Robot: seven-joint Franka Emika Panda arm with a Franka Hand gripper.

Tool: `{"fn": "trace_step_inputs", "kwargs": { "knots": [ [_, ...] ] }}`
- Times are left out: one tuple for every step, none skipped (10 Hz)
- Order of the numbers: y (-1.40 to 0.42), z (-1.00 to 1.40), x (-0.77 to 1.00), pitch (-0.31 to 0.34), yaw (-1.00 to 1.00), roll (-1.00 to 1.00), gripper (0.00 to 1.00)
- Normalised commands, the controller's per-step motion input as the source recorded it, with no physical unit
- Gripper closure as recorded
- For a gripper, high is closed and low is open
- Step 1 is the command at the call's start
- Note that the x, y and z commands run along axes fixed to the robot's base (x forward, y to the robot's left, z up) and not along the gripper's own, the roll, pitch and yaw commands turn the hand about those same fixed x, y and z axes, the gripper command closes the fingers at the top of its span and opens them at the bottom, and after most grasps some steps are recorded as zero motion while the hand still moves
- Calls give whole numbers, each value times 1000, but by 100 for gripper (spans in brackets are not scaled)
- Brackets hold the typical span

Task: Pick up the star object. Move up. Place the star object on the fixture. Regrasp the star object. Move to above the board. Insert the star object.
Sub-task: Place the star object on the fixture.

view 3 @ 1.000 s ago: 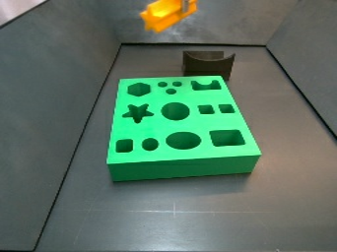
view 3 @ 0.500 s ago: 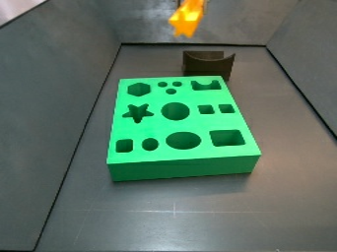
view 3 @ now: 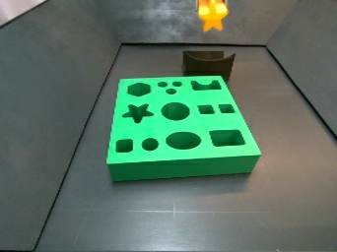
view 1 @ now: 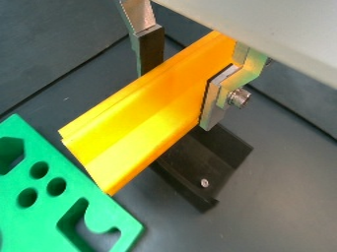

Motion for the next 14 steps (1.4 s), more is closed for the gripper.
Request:
{"fn": "trace_step_inputs", "kwargs": {
  "knots": [
    [112,69,176,113,71,-1000,100],
    [73,30,73,134,54,-1000,100],
    [61,30,34,137,38,-1000,100],
    [49,11,37,145,9,-1000,100],
    [46,-1,53,155,-7,-1000,100],
    [47,-8,77,188,-47,-1000,100],
    [49,-11,84,186,-90,-851,100],
    [46,-15,82,156,-113,-683,100],
    [46,-12,78,133,-124,-569,100],
    [44,-11,68,93,-132,-340,100],
    [26,1,61,63,-131,-235,100],
    [133,-1000,123,159,-68,-1000,100],
    [137,-1000,126,149,-69,-1000,100],
    [140,-1000,143,175,-113,-986,100]
  ]
}}
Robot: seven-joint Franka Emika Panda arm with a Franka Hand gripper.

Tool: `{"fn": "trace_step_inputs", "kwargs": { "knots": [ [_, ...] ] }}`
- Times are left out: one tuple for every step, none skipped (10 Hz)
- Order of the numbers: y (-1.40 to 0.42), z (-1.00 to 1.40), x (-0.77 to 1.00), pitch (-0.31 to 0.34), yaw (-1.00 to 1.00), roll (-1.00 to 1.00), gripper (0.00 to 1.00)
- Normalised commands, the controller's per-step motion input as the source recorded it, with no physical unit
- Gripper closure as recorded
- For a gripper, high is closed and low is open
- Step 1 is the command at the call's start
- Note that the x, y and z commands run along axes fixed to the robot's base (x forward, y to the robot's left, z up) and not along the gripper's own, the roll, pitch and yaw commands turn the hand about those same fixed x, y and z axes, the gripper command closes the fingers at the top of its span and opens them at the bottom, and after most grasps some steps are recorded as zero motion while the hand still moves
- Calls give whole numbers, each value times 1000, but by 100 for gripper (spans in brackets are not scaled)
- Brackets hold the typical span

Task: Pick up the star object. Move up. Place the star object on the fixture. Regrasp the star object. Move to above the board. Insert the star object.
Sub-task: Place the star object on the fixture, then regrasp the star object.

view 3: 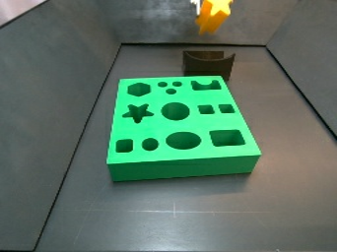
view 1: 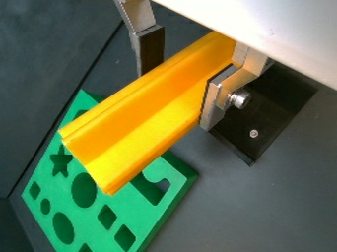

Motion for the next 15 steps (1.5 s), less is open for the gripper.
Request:
{"fn": "trace_step_inputs", "kwargs": {
  "knots": [
    [137,-1000,154,168,-135,-783,100],
    [139,-1000,158,136,-156,-612,100],
    [141,-1000,165,99,-171,-443,100],
    [136,-1000,175,72,-174,-291,100],
    [130,-949,177,32,-169,-194,100],
    [109,-733,146,5,-157,-173,100],
    [58,-569,102,-5,-139,-162,100],
    [19,-527,83,-37,-125,-114,100],
    [13,-524,70,-46,-108,-100,100],
    [12,-524,70,-46,-92,-100,100],
    [11,-524,70,-45,-78,-100,100],
    [9,-524,69,-45,-57,-100,100],
    [-500,-167,0,0,0,0,100],
    [0,0,0,0,0,0,0],
    [0,1000,0,47,-18,-1,0]
  ]
}}
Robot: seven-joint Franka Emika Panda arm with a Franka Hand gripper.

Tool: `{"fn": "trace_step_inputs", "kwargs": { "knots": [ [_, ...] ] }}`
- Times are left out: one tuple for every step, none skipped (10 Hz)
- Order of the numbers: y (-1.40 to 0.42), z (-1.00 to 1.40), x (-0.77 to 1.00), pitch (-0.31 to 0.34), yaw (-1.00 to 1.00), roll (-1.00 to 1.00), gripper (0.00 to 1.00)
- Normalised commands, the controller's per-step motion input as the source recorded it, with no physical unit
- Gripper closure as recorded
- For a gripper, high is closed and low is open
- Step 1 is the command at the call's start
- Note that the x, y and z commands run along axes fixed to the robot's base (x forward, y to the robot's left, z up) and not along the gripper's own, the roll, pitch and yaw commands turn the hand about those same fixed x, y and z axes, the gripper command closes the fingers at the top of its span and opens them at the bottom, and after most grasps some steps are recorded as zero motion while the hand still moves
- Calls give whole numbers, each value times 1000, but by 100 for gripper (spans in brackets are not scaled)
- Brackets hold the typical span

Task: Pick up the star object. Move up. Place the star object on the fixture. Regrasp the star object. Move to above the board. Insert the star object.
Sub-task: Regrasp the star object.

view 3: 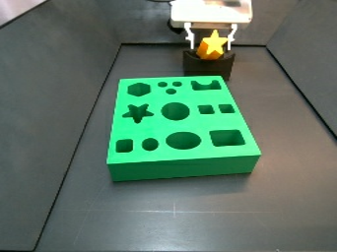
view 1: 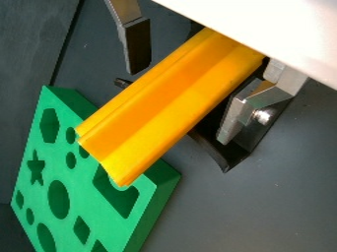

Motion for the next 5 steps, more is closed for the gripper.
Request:
{"fn": "trace_step_inputs", "kwargs": {
  "knots": [
    [2,1000,-9,53,-15,1,0],
    [5,1000,-16,54,-14,8,0],
    [8,1000,-28,51,-20,22,0],
    [11,1000,-31,56,-23,27,0],
    [14,873,-33,56,-29,31,0]
  ]
}}
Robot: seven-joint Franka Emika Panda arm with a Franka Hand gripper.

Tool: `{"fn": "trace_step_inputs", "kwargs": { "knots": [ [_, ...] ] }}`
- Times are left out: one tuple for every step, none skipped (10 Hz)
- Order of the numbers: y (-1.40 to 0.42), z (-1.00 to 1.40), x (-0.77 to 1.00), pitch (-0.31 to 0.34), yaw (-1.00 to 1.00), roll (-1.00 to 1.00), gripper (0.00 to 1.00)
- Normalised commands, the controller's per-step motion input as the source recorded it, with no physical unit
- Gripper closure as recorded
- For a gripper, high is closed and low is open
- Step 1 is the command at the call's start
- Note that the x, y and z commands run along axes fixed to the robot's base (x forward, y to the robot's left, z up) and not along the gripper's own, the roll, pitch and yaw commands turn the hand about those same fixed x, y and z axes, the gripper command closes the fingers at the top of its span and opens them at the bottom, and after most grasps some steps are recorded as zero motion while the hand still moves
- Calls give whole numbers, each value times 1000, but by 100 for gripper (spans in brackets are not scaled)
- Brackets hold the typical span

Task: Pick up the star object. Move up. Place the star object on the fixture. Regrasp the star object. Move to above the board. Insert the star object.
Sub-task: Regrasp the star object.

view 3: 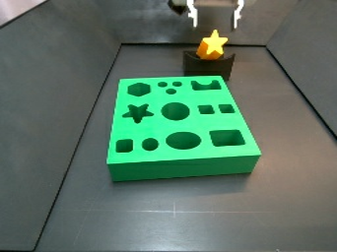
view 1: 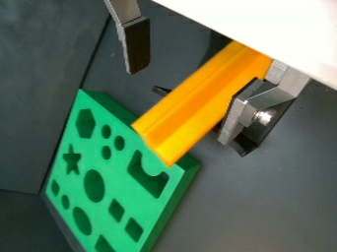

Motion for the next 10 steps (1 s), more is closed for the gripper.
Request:
{"fn": "trace_step_inputs", "kwargs": {
  "knots": [
    [15,683,-30,49,-31,26,0],
    [17,425,-29,42,-32,18,0],
    [18,297,-28,39,-34,19,0],
    [-1000,726,1,58,22,1000,0],
    [-1000,696,2,57,23,1000,0],
    [-1000,674,-22,49,22,1000,0],
    [-1000,601,-57,42,21,1000,0],
    [-915,394,-67,36,21,1000,0],
    [-737,232,-44,34,21,1000,0],
    [-537,141,-26,34,21,1000,0]
  ]
}}
